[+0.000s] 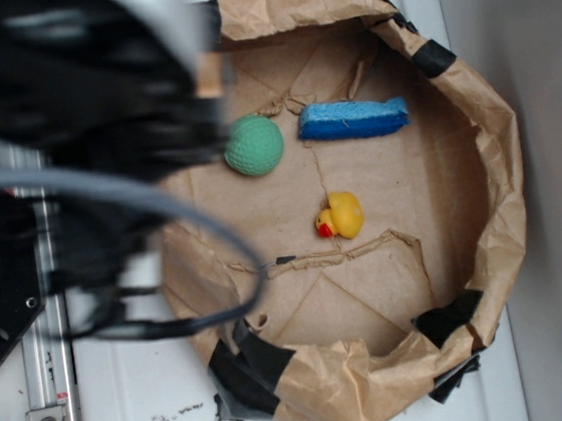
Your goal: Grab the yellow duck.
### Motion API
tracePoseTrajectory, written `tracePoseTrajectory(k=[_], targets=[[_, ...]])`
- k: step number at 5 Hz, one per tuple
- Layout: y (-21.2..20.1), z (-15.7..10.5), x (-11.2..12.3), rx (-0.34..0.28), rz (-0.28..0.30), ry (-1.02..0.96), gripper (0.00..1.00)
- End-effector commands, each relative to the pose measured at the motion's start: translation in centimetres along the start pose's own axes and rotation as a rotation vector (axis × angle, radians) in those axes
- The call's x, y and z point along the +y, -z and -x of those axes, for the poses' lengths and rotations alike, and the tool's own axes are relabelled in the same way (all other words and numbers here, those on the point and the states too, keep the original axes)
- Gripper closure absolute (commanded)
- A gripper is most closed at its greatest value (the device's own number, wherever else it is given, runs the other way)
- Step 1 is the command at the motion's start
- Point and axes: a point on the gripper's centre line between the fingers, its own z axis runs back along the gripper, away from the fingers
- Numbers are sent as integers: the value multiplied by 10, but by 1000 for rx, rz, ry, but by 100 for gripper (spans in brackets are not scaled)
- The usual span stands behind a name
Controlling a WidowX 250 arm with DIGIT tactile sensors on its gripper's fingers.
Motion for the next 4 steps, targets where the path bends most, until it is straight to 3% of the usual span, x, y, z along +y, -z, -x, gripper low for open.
tracePoseTrajectory(k=[1, 2, 4], targets=[[56, -61, -8, 34, -175, 381, 0], [47, -55, -6, -36, -270, 309, 0], [47, -55, -6, -36, -270, 309, 0]])
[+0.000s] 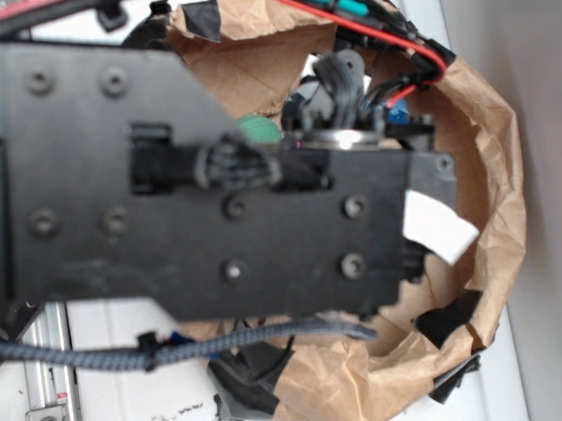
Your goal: Grab the yellow duck.
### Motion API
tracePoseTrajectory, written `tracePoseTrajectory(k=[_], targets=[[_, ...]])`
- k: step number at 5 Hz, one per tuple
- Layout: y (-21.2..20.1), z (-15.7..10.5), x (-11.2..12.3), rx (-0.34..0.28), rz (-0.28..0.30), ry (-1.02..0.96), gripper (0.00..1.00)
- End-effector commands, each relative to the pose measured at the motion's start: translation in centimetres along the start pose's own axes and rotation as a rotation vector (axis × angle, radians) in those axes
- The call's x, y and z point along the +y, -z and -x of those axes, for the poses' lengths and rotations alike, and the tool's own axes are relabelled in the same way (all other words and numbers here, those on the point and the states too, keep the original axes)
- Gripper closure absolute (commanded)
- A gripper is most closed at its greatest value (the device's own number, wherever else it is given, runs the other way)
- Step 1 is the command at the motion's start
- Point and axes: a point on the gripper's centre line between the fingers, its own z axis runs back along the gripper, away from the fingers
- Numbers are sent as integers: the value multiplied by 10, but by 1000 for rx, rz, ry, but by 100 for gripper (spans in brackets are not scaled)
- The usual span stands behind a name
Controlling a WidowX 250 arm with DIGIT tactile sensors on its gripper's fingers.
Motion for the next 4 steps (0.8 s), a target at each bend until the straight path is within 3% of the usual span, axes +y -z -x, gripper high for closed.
tracePoseTrajectory(k=[1, 2, 3, 4], targets=[[-11, -6, -3, -38, -19, 8, 0], [14, -12, 8, 1, 10, -1, 0], [33, -21, 20, -4, -21, 21, 0], [55, -33, 23, -57, 44, 100, 0]])
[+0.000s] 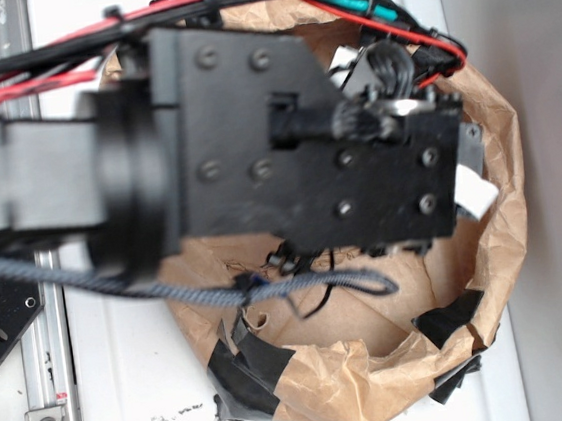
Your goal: Grab the yellow duck.
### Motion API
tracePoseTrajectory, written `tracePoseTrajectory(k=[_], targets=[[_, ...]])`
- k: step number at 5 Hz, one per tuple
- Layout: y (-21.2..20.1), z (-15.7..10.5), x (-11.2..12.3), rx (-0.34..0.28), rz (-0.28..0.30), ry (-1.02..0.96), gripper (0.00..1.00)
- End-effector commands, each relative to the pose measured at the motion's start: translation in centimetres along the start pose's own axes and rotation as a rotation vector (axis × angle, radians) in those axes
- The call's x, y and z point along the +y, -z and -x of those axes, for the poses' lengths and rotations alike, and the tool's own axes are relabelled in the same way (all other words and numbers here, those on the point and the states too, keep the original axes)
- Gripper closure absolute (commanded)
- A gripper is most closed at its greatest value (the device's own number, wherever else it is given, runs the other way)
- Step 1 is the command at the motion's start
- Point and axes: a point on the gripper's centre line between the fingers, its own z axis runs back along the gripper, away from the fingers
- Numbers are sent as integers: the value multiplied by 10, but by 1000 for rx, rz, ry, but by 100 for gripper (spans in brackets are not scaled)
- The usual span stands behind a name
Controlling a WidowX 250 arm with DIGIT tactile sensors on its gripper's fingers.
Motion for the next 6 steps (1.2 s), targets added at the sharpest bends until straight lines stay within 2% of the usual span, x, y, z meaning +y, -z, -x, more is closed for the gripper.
tracePoseTrajectory(k=[1, 2, 4, 5, 6], targets=[[6, -20, 1, -177, 50, 123, 0], [8, -20, 0, -205, 68, 148, 0], [13, -21, -9, -176, 50, 162, 0], [56, -50, -9, -160, 107, 165, 0], [84, -77, -28, -105, 137, 214, 0]])
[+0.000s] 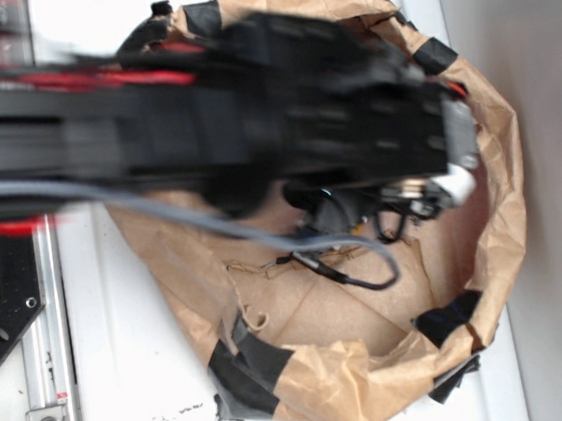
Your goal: Grab the yellow duck.
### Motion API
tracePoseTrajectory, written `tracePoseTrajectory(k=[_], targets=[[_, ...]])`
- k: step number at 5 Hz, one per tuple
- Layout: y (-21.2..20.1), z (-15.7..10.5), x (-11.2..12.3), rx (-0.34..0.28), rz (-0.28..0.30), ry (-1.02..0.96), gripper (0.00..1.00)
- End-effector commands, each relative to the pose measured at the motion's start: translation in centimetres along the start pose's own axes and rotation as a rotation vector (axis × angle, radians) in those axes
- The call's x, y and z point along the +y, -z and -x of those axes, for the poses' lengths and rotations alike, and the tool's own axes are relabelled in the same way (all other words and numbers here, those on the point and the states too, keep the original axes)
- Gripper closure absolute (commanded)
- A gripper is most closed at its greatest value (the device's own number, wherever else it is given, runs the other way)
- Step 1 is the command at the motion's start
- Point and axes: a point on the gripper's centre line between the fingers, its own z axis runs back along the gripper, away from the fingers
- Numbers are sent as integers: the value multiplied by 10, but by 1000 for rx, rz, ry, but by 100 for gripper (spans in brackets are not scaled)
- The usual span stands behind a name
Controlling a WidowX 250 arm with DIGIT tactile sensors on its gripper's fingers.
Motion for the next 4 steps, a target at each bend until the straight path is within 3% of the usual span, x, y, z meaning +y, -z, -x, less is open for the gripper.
tracePoseTrajectory(k=[1, 2, 3, 4], targets=[[29, -39, -27, 34, 11, 85, 0], [-7, -28, -34, -14, -38, 103, 0], [-56, -5, -33, -106, -103, 70, 0], [-100, 11, -26, -175, -125, 27, 0]])
